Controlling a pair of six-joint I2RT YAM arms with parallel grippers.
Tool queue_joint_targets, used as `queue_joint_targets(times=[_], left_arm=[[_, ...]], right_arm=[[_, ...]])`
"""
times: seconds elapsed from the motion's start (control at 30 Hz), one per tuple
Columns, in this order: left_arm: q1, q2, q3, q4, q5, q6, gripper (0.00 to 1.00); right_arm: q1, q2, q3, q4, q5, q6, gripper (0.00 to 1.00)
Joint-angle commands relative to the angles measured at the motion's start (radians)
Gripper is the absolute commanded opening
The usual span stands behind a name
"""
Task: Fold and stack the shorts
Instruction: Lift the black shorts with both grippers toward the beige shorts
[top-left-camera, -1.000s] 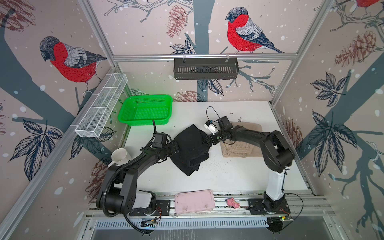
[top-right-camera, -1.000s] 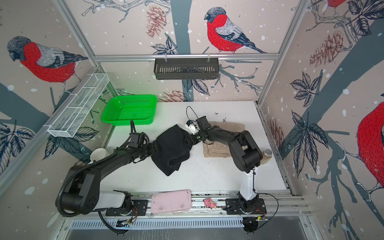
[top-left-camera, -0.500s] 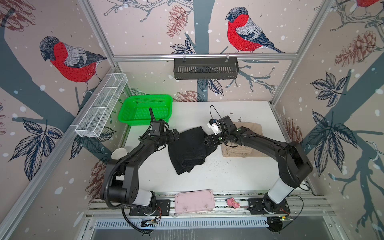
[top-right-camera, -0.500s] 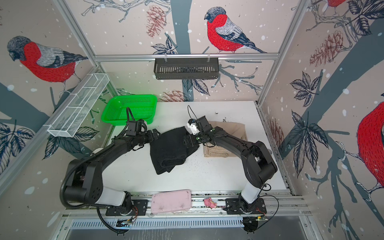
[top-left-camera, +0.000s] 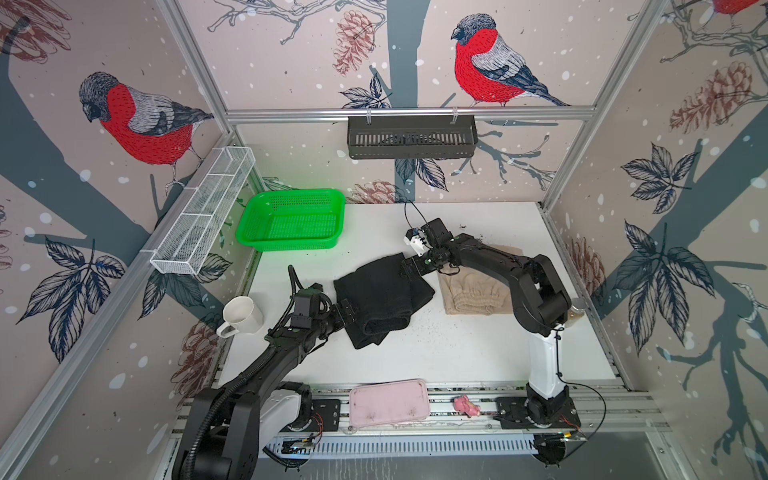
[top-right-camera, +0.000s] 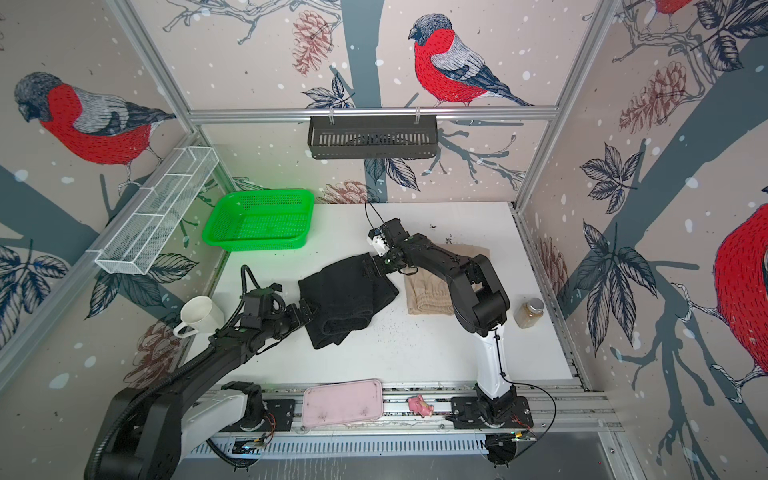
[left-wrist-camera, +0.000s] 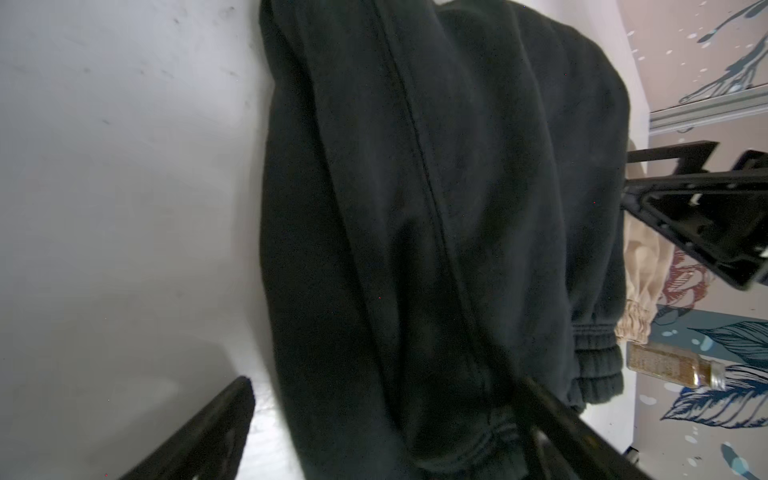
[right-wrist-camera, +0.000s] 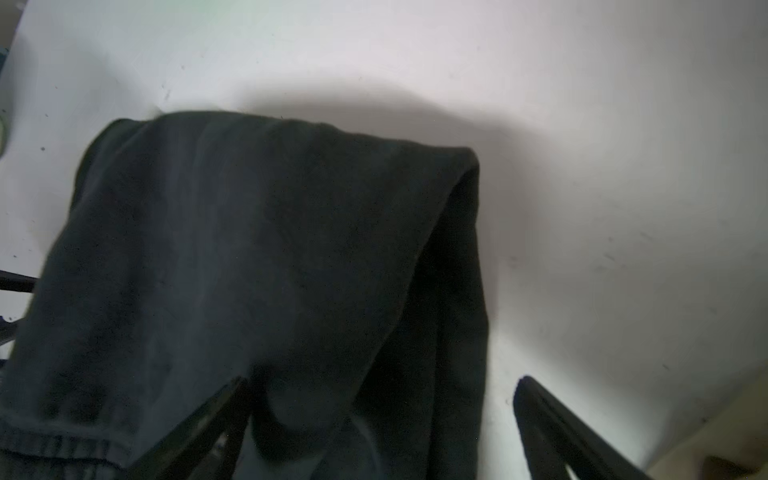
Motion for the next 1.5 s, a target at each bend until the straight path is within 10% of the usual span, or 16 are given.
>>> queue_joint_targets(times=[0.0,0.43,0.6,0.73,0.97,1.47], left_arm=[[0.002,-0.008,-0.039,0.15,0.036,-0.04,0.97],[0.002,0.172,-0.026,0.22,0.079,-0.044,0.95],[0.002,0.17,-0.035,0.245,0.088,-0.049,0.8],[0.002,0.16,-0.038,0.245,0.087,-0.045,0.61],[0.002,0.168,-0.027,0.251,0.082,-0.034,0.0],[0.005,0.106,0.08,0.094,0.0,-0.015,0.0]], right_arm=[[-0.018,0.029,-0.001,-0.004,-0.084,-0.071,1.0],[0.001,0.057,-0.105,0.119,-0.256,-0.003,1.0],[-0.001,0.068,-0.118,0.168,-0.265,0.052,0.8],[0.003,0.071,-0.12,0.187,-0.287,0.081,0.57],[-0.008,0.008,-0.155,0.241,-0.288,0.136,0.14],[-0.012,-0.14,-0.282,0.331,-0.275,0.204,0.02]])
